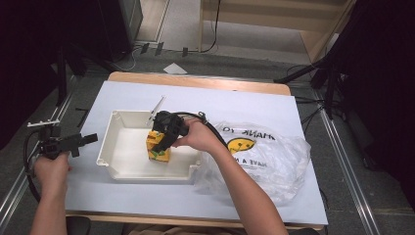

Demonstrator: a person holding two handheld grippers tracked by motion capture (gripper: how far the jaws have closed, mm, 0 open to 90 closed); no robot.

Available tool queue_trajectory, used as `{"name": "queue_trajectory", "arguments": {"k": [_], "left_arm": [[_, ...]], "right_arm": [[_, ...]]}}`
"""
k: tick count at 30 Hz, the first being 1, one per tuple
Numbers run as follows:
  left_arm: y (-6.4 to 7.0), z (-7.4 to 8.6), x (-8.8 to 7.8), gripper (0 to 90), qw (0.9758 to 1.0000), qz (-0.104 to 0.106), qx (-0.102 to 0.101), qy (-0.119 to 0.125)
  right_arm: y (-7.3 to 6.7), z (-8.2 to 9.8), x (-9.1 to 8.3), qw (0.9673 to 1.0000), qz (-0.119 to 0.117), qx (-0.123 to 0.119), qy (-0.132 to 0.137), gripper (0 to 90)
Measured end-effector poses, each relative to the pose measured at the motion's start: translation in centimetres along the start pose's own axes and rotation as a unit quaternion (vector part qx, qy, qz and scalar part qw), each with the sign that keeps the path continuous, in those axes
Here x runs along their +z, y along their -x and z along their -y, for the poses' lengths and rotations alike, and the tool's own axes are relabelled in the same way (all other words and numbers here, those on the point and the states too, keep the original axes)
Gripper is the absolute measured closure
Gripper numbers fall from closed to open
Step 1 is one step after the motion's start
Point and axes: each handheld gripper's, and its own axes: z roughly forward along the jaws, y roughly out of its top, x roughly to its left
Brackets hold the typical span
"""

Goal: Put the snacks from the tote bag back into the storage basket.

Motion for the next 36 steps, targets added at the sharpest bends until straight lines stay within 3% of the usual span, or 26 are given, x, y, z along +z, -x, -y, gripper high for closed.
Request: {"name": "queue_trajectory", "arguments": {"k": [5, 7, 10, 31, 36], "left_arm": [[0.0, 0.0, 0.1, 15.6, 1.0, 0.001, 0.0, -0.001], [0.0, 0.0, 0.1, 15.6, 1.0, 0.001, -0.001, -0.002], [0.0, 0.0, 0.2, 15.6, 1.0, 0.002, -0.001, -0.002], [0.1, 0.2, 0.2, 15.6, 0.9999, 0.001, 0.0, -0.011], [0.1, 0.2, 0.1, 15.6, 0.9999, 0.0, -0.001, -0.011]], "right_arm": [[-0.2, 0.1, -0.3, 0.9998, -0.013, 0.011, 0.008, 34.8], [-0.3, 0.2, -1.1, 0.999, -0.02, 0.023, 0.032, 32.9], [-0.2, 0.3, -1.7, 0.9984, -0.022, 0.03, 0.042, 31.9], [-1.4, 2.1, -5.4, 0.9968, 0.032, 0.027, 0.068, 25.2], [-1.7, 2.9, -6.2, 0.9964, 0.028, 0.031, 0.074, 23.3]]}}
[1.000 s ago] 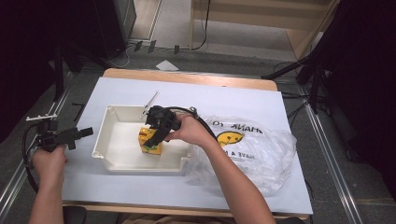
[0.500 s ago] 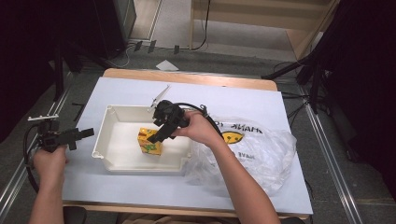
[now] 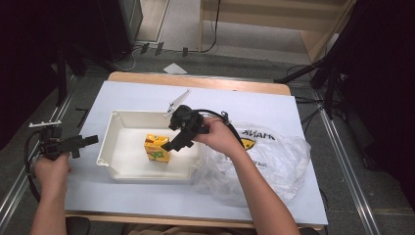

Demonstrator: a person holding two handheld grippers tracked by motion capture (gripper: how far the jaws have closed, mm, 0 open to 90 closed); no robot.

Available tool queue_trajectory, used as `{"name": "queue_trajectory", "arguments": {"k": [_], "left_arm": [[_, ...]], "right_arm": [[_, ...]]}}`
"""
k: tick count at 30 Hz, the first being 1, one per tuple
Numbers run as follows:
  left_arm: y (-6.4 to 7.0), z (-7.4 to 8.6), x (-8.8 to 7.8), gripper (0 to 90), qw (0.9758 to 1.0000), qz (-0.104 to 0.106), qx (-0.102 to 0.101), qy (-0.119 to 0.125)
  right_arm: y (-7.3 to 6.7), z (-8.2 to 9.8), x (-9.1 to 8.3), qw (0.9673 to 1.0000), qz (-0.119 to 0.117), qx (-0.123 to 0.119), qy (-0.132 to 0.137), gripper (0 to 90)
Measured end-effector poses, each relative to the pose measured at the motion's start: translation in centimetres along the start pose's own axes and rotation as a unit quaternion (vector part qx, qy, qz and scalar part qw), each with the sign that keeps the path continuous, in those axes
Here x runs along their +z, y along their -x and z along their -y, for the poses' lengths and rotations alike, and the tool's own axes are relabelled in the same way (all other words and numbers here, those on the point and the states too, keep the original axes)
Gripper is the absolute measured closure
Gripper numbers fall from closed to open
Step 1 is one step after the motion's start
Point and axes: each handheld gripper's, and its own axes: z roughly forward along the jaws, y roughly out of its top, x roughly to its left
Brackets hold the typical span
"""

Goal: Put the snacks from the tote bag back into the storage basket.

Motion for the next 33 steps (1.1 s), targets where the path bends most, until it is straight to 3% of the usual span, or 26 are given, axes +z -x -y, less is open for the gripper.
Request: {"name": "queue_trajectory", "arguments": {"k": [14, 33], "left_arm": [[0.0, 0.0, 0.1, 15.6, 1.0, -0.003, 0.002, -0.002], [0.1, 0.1, 0.1, 15.6, 1.0, -0.004, 0.004, -0.008]], "right_arm": [[0.8, 3.3, -2.6, 0.9992, 0.03, 0.025, 0.011, 23.0], [1.1, 7.7, -5.6, 0.9951, 0.068, 0.067, 0.026, 23.0]]}}
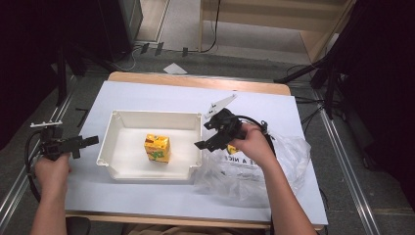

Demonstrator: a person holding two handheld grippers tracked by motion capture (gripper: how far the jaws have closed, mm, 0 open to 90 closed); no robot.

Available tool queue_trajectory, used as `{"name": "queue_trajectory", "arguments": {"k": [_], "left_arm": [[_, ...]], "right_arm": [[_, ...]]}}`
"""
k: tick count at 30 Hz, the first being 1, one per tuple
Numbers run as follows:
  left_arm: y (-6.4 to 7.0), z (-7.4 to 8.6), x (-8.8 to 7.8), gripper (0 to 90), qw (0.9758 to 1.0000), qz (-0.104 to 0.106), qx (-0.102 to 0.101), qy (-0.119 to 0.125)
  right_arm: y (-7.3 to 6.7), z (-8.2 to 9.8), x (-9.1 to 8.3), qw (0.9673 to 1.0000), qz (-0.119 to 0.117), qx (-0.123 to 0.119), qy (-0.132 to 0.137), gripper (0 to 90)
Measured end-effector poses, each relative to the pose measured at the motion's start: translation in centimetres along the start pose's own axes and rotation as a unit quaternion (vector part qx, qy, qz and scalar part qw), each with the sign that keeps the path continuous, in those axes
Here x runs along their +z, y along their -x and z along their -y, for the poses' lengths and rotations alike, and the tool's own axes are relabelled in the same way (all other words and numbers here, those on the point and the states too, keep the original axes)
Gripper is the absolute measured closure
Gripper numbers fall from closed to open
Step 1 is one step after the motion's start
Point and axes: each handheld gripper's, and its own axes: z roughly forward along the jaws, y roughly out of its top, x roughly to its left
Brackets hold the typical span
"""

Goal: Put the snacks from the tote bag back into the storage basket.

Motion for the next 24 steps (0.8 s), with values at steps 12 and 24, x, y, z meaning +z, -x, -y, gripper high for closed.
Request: {"name": "queue_trajectory", "arguments": {"k": [12, 24], "left_arm": [[0.2, 0.0, 0.0, 15.6, 1.0, -0.001, 0.002, 0.001], [0.2, -0.2, 0.2, 15.6, 1.0, -0.002, 0.005, -0.001]], "right_arm": [[1.1, 3.3, -2.1, 0.9994, 0.019, 0.026, 0.014, 21.7], [3.4, 6.9, -4.1, 0.9965, 0.053, 0.059, 0.025, 21.7]]}}
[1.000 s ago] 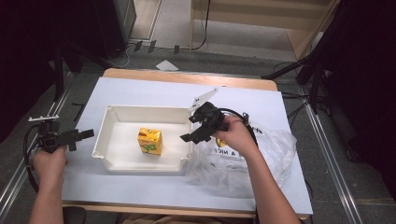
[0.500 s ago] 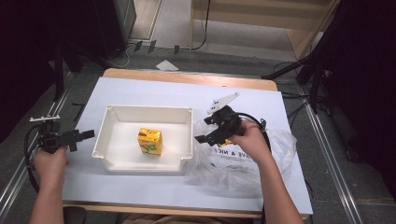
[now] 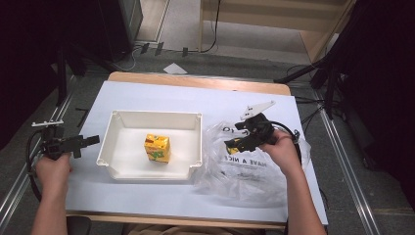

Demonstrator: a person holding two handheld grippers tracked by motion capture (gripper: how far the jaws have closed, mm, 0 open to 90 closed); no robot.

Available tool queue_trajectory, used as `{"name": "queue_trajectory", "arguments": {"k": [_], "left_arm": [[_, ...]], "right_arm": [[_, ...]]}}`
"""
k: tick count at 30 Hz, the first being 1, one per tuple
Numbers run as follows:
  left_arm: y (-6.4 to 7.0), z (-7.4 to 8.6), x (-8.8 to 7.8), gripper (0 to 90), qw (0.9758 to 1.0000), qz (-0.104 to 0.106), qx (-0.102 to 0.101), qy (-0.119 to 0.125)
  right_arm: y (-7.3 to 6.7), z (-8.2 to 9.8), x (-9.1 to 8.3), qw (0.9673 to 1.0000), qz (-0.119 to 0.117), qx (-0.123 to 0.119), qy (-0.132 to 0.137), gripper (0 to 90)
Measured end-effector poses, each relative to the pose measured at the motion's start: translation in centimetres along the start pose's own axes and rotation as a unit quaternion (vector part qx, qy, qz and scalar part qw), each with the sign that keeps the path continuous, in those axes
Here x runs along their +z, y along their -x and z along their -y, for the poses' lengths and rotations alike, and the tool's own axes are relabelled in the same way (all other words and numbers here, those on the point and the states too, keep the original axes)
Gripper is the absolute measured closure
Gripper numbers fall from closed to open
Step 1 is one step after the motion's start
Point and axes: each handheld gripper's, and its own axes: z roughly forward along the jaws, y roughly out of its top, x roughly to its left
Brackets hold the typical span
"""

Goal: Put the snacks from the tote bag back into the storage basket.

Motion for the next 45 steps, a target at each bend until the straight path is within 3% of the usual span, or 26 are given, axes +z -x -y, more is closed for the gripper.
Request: {"name": "queue_trajectory", "arguments": {"k": [11, 19, 25, 45], "left_arm": [[0.0, -0.2, 0.3, 15.6, 1.0, 0.0, -0.001, -0.001], [0.0, -0.4, 0.5, 15.6, 1.0, 0.0, 0.001, -0.006], [0.0, -0.4, 0.5, 15.6, 1.0, 0.0, 0.0, -0.006], [0.0, -0.4, 0.6, 15.6, 1.0, 0.0, 0.0, -0.007]], "right_arm": [[2.2, 2.9, -0.1, 0.9987, 0.03, 0.04, -0.003, 21.7], [3.5, 4.4, 0.2, 0.9958, 0.063, 0.066, -0.007, 21.7], [3.8, 4.6, 0.4, 0.9953, 0.07, 0.067, -0.008, 21.7], [3.6, 4.5, 0.8, 0.996, 0.06, 0.064, -0.019, 21.7]]}}
